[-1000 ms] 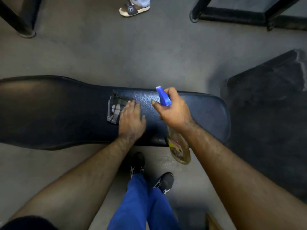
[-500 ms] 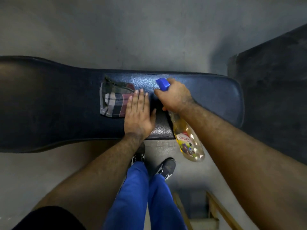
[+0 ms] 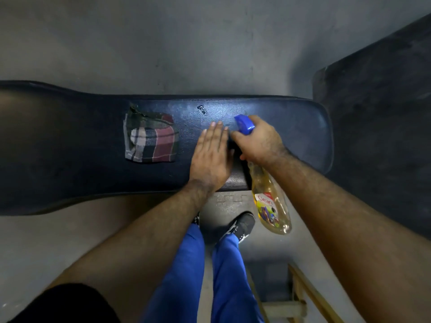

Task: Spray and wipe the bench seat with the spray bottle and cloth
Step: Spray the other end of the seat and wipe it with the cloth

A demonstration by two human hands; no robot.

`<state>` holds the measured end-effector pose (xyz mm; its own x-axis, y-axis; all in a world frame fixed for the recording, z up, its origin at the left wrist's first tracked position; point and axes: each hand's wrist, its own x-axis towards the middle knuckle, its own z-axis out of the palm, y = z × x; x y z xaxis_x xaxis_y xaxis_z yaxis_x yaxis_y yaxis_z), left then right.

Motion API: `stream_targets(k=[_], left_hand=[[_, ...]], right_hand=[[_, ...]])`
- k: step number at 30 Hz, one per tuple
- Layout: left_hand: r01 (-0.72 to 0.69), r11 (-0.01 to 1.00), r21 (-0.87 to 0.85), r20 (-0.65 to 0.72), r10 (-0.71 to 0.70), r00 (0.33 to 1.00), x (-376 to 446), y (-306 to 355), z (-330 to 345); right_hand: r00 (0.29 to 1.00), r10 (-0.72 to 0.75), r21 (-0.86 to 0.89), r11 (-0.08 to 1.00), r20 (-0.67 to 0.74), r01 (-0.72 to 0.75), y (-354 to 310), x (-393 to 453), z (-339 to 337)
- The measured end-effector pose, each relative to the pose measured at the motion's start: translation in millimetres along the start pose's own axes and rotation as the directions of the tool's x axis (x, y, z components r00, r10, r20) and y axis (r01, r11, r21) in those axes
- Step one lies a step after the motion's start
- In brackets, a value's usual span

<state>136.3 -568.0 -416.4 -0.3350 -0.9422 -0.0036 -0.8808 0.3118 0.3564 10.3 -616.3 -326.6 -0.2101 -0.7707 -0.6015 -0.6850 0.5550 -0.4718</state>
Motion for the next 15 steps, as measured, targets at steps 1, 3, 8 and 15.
stream_targets(k=[1,3,8,15], left_hand=[[0.000,0.999,-0.035,0.008,0.000,1.000,5,11,5],[0.042,0.999,-0.027,0.018,-0.042,0.999,11,25,15],[0.047,0.990,0.133,0.060,-0.056,0.997,11,28,27],[0.048,0.982,0.183,0.075,-0.062,0.995,13,50,26]], right_hand=[[1.000,0.007,-0.001,1.000,-0.020,-0.007,7,1,-7],[0.999,0.019,0.005,1.000,-0.051,-0.019,19,6,-17],[0.997,0.039,0.024,0.999,-0.062,-0.038,41,16,-27],[0.994,0.079,0.121,0.990,-0.070,-0.070,79,6,-48]])
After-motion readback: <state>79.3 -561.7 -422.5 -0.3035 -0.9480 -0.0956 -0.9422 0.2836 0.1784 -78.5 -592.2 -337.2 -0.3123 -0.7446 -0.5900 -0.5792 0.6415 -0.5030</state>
